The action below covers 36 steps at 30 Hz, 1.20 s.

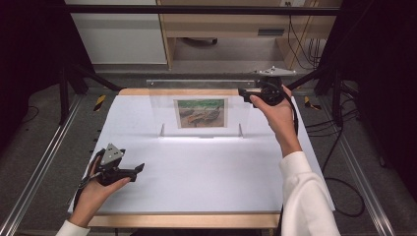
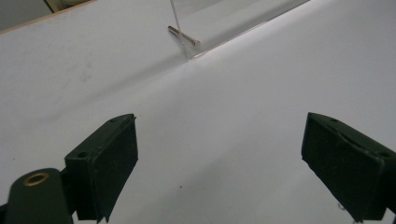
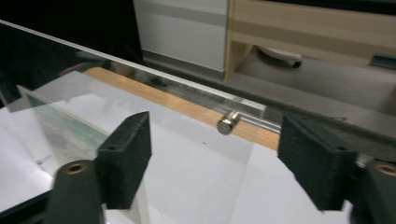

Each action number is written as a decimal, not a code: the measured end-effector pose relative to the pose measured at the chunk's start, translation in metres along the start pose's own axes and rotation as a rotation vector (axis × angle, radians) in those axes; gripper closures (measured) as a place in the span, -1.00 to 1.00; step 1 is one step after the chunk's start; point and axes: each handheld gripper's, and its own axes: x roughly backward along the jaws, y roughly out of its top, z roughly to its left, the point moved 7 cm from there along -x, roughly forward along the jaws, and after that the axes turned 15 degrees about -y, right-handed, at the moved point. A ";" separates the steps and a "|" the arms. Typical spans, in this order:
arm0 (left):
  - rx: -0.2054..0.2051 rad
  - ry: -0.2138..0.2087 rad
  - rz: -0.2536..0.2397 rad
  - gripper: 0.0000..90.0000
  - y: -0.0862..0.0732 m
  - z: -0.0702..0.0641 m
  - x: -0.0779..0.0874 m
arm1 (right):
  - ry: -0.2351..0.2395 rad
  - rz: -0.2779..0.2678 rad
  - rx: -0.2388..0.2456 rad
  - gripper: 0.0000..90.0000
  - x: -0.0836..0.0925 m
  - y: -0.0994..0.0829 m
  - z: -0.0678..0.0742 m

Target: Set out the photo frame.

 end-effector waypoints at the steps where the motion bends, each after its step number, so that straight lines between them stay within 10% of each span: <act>1: 0.000 0.000 0.001 -0.77 0.000 0.000 0.000 | -0.013 -0.005 0.007 -0.54 0.001 -0.001 -0.001; 20: 0.005 0.011 0.019 -0.87 -0.003 -0.004 -0.005 | -0.075 -0.032 0.009 -0.87 0.064 -0.052 -0.010; 36: 0.003 0.022 0.019 -0.90 -0.005 -0.003 -0.006 | -0.136 0.082 0.037 -0.86 0.085 -0.150 -0.016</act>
